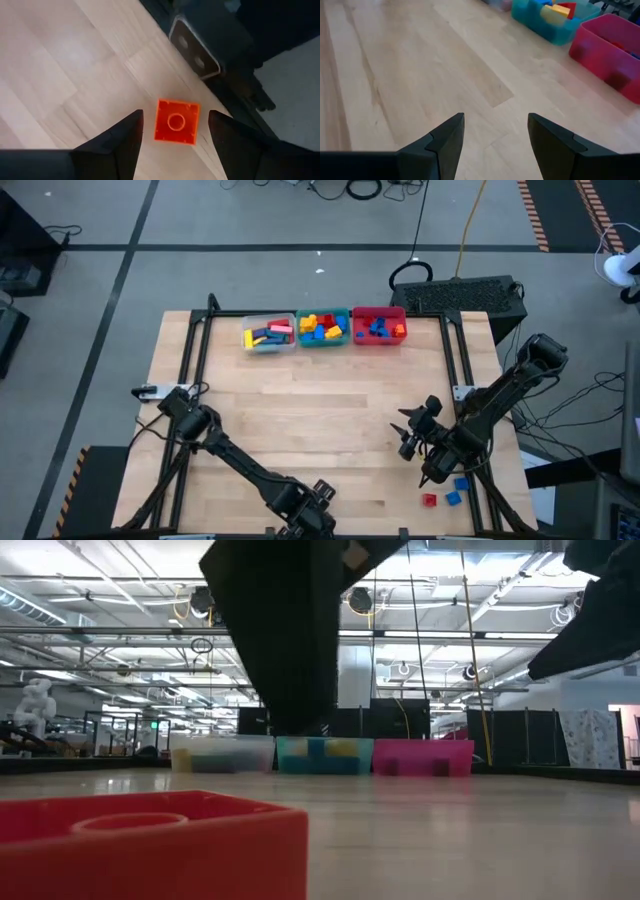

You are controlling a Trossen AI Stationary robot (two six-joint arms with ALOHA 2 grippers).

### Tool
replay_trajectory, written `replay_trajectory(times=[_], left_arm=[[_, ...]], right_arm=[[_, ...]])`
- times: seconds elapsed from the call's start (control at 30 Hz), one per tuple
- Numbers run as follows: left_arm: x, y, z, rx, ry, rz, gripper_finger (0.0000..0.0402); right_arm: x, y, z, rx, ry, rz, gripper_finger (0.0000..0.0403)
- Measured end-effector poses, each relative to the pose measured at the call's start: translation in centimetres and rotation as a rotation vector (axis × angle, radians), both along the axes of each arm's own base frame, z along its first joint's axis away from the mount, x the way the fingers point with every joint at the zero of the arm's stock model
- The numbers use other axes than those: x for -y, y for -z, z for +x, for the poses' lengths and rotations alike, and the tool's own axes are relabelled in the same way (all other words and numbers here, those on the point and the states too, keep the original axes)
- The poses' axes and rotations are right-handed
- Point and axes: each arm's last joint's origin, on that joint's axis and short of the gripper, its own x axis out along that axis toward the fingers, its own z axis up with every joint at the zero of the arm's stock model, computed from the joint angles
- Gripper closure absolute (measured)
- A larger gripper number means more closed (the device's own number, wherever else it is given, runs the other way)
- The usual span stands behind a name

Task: Sort blocks by size
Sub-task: Put the orange 4 stud game piece into the red bin

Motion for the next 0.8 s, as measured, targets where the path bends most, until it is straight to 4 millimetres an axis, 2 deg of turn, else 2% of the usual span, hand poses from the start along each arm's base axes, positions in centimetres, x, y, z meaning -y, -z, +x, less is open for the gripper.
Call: replay_trajectory(times=[0.4, 0.57, 0.67, 0.8], left_arm=[[0.4, 2.9, 0.3, -0.029, 0.002, 0.052, 0.0176], [0.0, 3.0, 0.3, -0.026, -0.028, 0.093, 0.0178], [-0.3, 3.0, 0.5, -0.033, -0.081, 0.088, 0.0199], [-1.5, 2.9, 1.3, -0.042, -0.136, 0.075, 0.0257]], right_arm=[[-0.3, 0.6, 0.3, -0.014, -0.004, -0.006, 0.0200], [-0.3, 0.6, 0.3, -0.013, -0.004, -0.006, 0.0200], [-0.3, 0.6, 0.3, -0.012, -0.004, -0.005, 0.0200], [-0.4, 0.5, 0.3, -0.007, -0.004, 0.001, 0.0200]])
